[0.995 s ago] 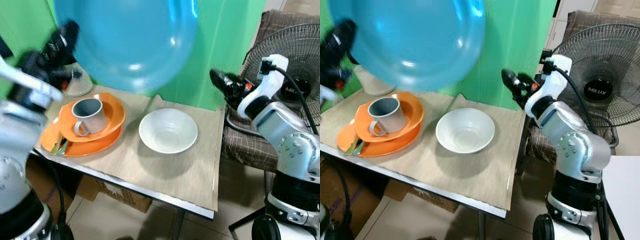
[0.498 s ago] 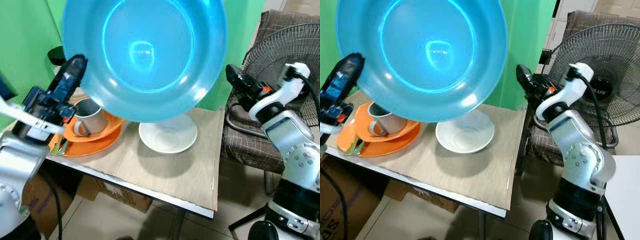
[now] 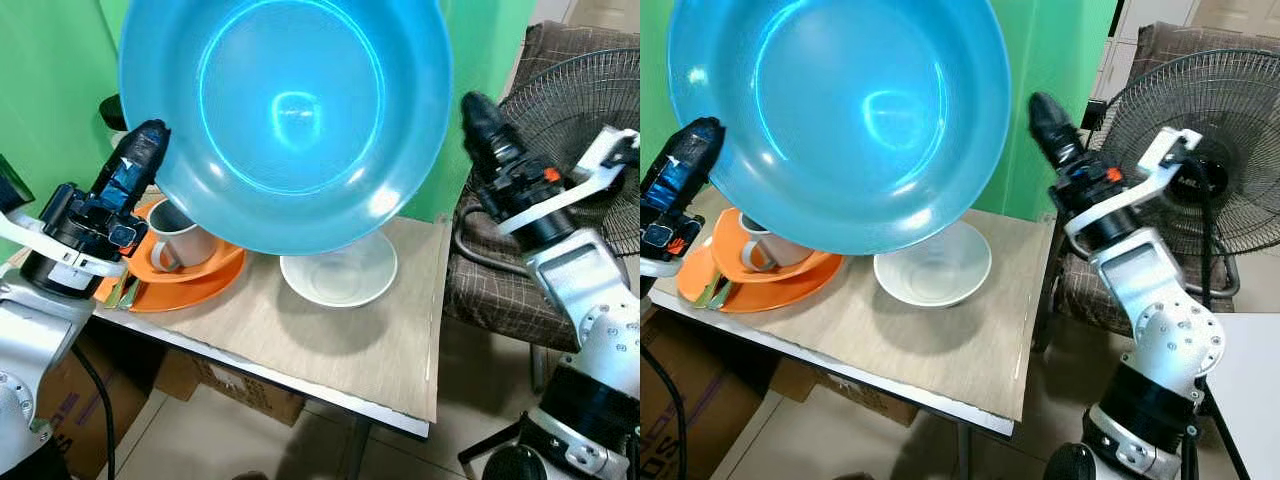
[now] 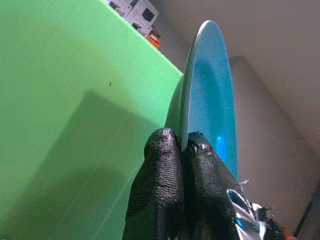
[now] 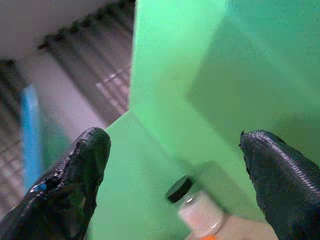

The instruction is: Setting the table

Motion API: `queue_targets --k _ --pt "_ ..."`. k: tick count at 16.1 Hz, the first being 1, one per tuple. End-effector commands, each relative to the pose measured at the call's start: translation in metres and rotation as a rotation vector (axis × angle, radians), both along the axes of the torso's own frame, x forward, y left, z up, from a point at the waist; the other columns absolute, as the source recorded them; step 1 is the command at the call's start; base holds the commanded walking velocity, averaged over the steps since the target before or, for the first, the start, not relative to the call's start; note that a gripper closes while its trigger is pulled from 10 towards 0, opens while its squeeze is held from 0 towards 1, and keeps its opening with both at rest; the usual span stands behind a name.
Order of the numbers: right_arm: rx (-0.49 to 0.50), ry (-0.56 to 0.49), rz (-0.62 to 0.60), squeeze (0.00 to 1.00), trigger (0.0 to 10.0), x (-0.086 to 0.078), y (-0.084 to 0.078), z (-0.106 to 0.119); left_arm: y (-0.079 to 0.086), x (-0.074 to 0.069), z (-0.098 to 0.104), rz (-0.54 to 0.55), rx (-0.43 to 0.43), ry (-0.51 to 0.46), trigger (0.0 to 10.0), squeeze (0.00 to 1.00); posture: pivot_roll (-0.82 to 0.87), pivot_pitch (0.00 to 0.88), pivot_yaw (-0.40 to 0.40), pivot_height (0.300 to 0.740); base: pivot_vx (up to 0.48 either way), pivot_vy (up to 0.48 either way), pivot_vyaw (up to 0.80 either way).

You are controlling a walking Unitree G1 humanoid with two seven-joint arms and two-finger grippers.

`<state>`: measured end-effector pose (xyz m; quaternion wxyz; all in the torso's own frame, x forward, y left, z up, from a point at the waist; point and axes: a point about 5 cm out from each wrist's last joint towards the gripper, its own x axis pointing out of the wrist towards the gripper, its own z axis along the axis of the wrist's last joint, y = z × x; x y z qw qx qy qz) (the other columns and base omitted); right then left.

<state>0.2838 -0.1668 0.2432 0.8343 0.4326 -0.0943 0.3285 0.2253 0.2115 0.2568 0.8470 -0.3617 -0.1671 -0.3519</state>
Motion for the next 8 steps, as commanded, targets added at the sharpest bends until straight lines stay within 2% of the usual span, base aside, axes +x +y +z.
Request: queue_targets --k 1,6,8 --pt "-0.003 -0.042 0.062 1.0 10.0 -0.006 0.008 0.007 -0.002 -0.001 0.003 -0.032 -0.017 -0.022 0.0 0.0 -0.03 0.0 0.027 0.74 0.0 0.0 0.0" --pt "0.008 -0.098 0.126 1.0 10.0 -0.014 0.013 0.01 -0.005 0.001 -0.006 -0.038 -0.026 0.013 0.0 0.0 -0.03 0.0 0.028 0.74 0.0 0.0 0.0" --pt "0.047 -0.055 0.04 1.0 10.0 -0.007 0.003 0.008 -0.003 0.0 -0.008 -0.029 -0.037 0.022 0.0 0.0 -0.03 0.0 0.029 0.74 0.0 0.0 0.0"
